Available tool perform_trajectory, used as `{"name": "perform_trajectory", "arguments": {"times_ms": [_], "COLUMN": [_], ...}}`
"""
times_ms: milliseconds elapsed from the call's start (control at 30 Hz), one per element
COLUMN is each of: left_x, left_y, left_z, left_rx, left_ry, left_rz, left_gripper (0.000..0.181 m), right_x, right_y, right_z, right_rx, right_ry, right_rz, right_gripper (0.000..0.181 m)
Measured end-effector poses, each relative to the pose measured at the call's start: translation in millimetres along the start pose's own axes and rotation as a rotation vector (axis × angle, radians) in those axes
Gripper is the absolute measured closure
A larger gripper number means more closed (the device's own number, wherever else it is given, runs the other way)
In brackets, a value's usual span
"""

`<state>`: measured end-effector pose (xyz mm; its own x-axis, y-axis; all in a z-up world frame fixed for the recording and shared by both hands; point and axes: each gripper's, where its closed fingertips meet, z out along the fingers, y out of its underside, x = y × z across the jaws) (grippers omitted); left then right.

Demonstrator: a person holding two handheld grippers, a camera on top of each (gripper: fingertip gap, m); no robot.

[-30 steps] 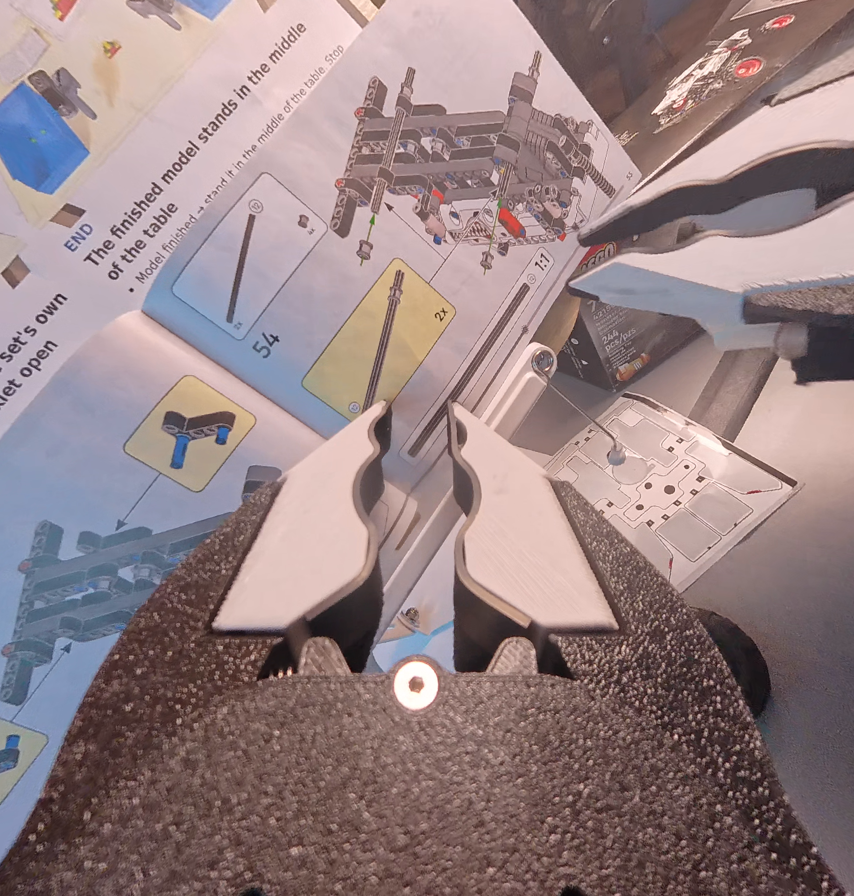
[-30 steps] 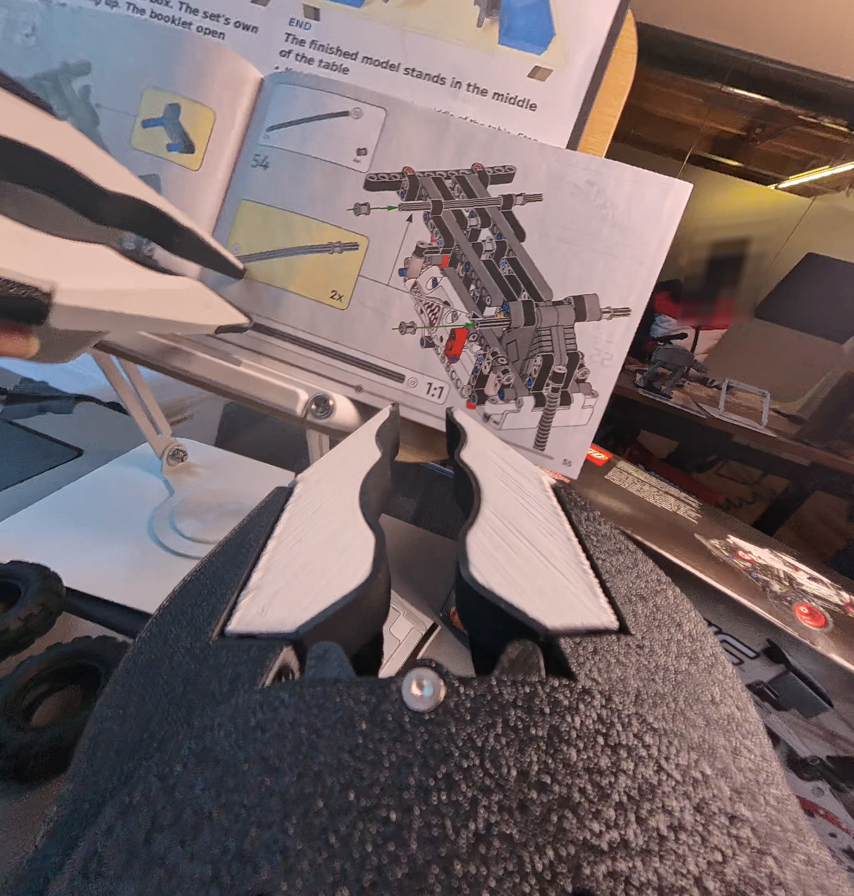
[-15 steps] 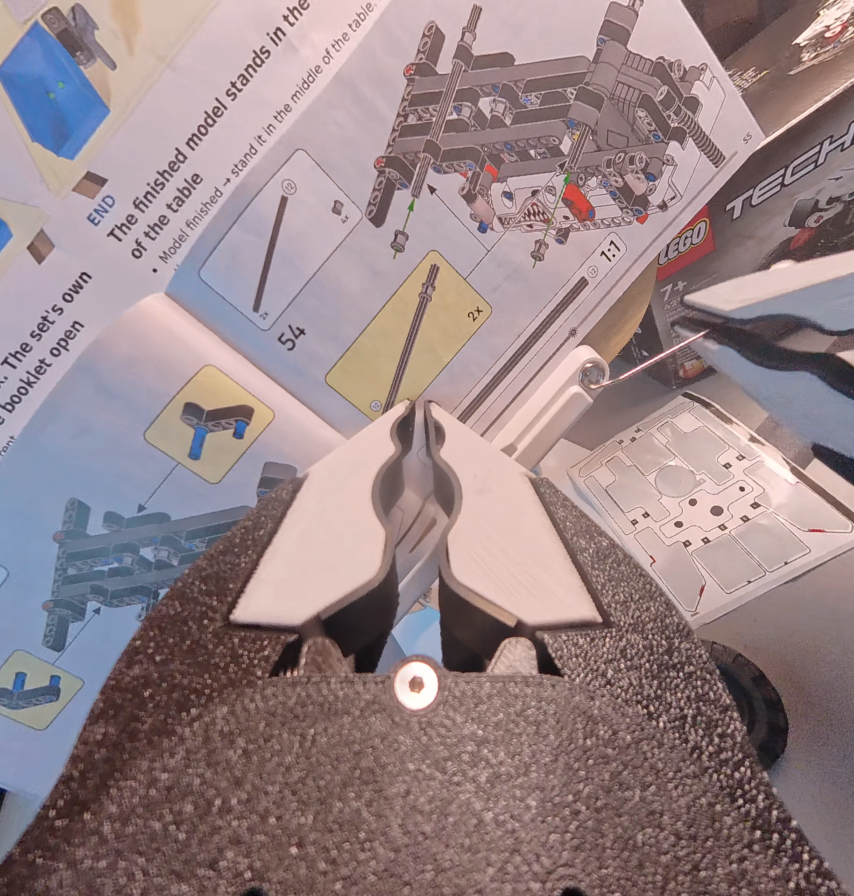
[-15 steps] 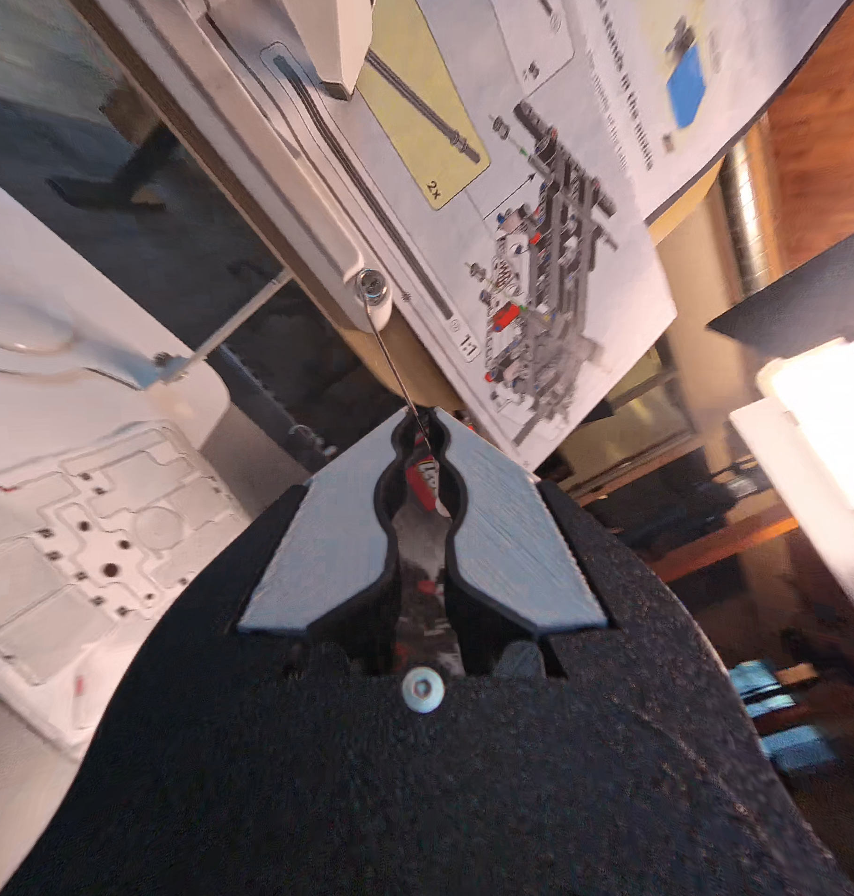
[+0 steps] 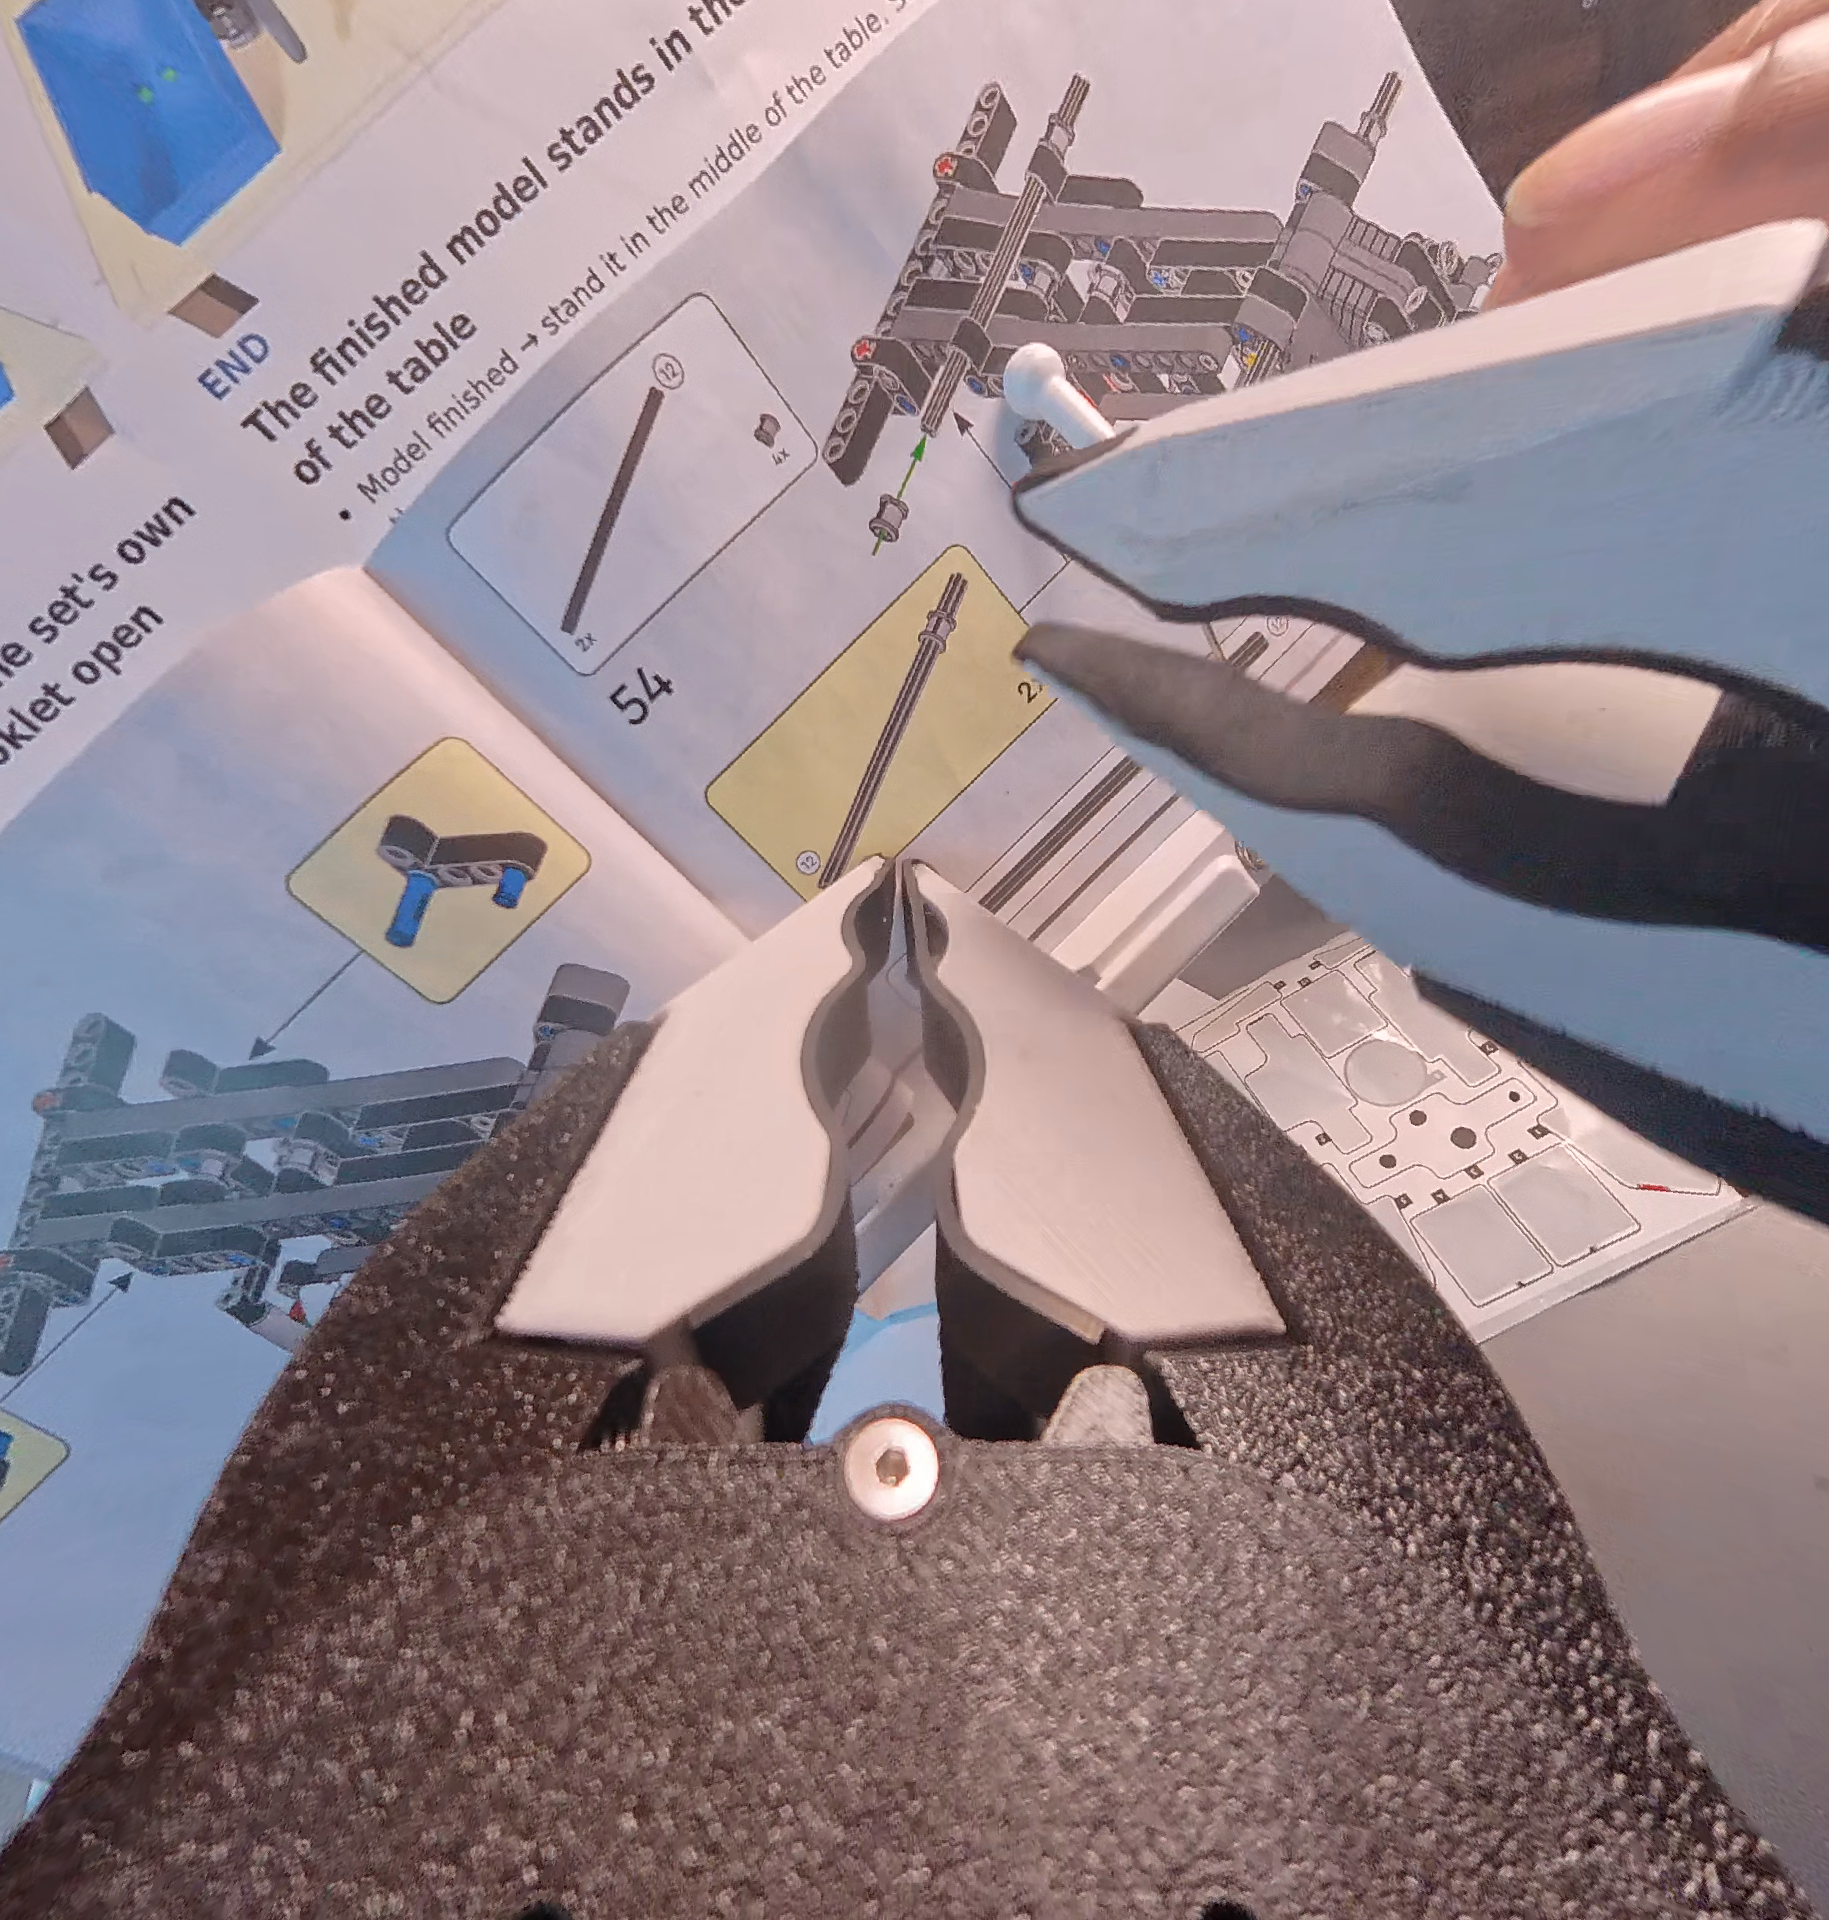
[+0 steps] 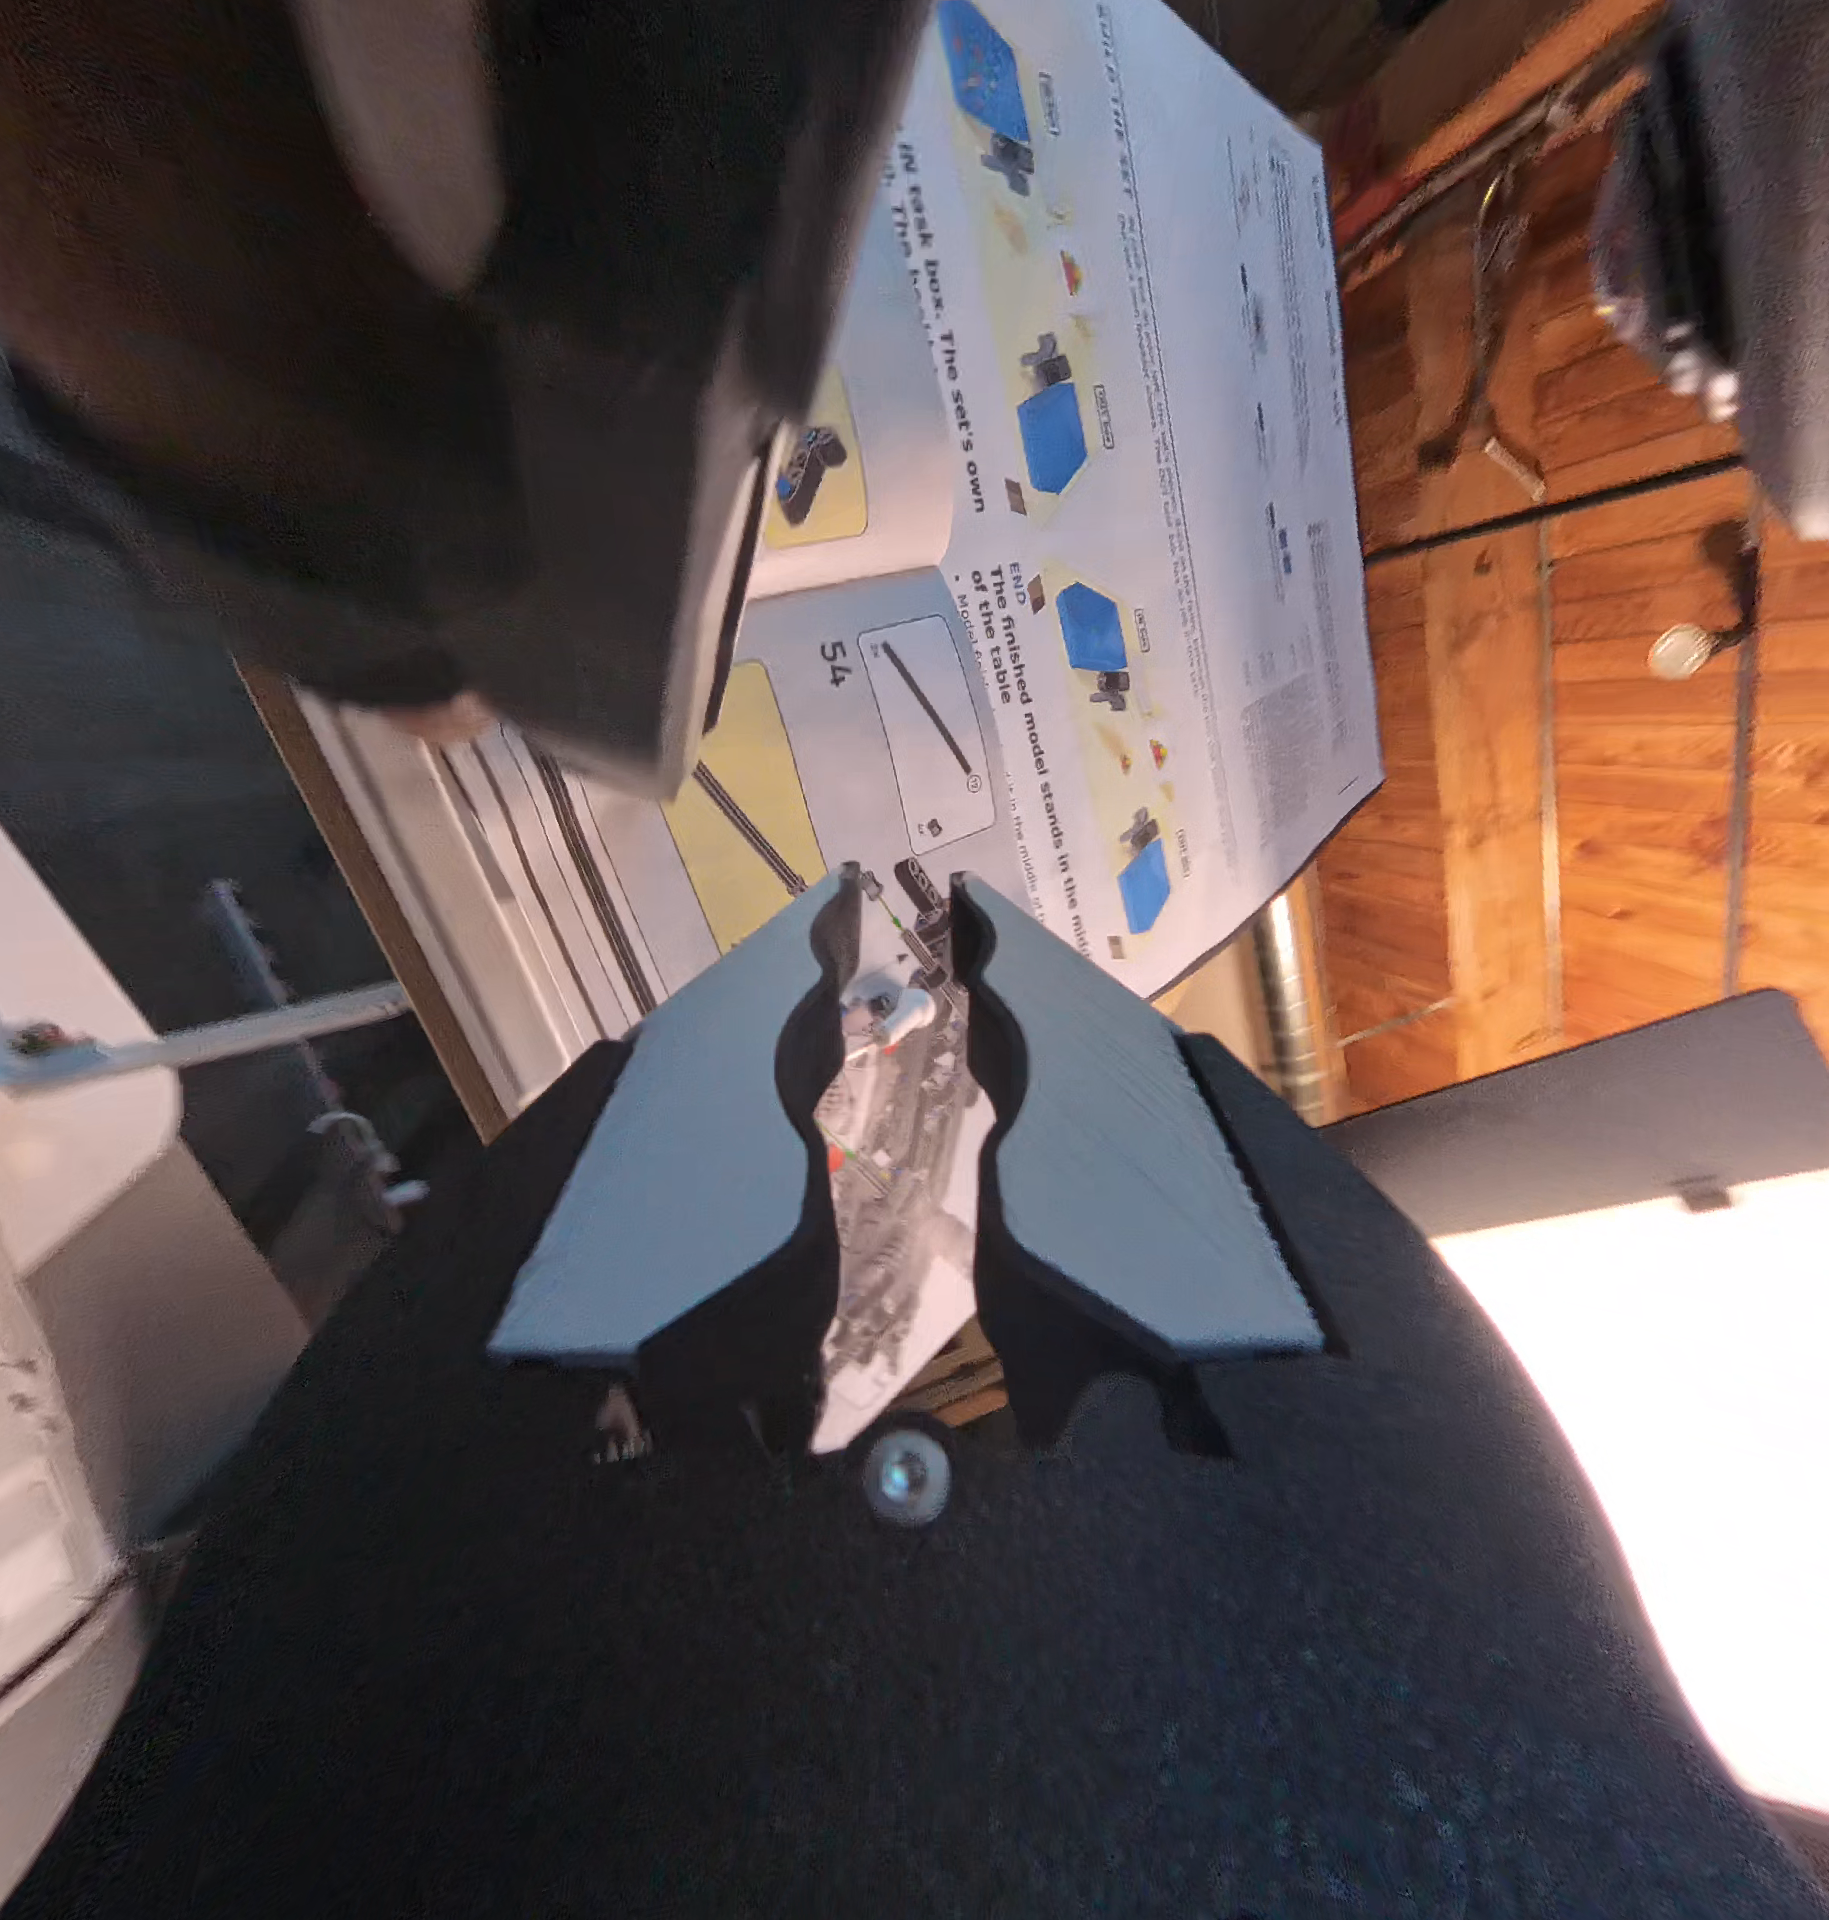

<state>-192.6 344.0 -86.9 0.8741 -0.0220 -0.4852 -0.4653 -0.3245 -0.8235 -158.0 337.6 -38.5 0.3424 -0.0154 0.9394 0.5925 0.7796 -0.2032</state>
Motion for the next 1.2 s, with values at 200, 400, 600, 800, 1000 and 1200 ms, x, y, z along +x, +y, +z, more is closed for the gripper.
{"name": "perform_trajectory", "arguments": {"times_ms": [200, 400, 600, 800, 1000, 1200], "left_x": [2.7, 0.8, 2.3, -25.6, -63.8, -73.5], "left_y": [1.7, 0.9, 4.8, 26.0, 73.1, 82.2], "left_z": [-2.5, -1.9, -7.0, -37.0, -55.0, -56.3], "left_rx": [0.015, 0.041, 0.035, 0.099, 0.086, 0.126], "left_ry": [0.048, 0.08, 0.164, 0.08, -0.028, 0.009], "left_rz": [-0.009, -0.066, -0.148, -0.22, -0.328, -0.408], "left_gripper": [0.177, 0.181, 0.179, 0.174, 0.168, 0.181], "right_x": [-6.2, -32.1, -54.7, -57.9, -52.5, -46.8], "right_y": [56.4, 27.4, -2.6, -4.1, 7.7, 40.0], "right_z": [0.3, 11.1, 7.6, 6.0, -4.1, -7.4], "right_rx": [-0.26, -0.117, 0.049, 0.064, -0.002, -0.113], "right_ry": [-0.077, -0.259, -0.35, -0.4, -0.399, -0.444], "right_rz": [0.832, 0.671, 0.446, 0.412, 0.528, 0.911], "right_gripper": [0.139, 0.178, 0.181, 0.181, 0.158, 0.131]}}
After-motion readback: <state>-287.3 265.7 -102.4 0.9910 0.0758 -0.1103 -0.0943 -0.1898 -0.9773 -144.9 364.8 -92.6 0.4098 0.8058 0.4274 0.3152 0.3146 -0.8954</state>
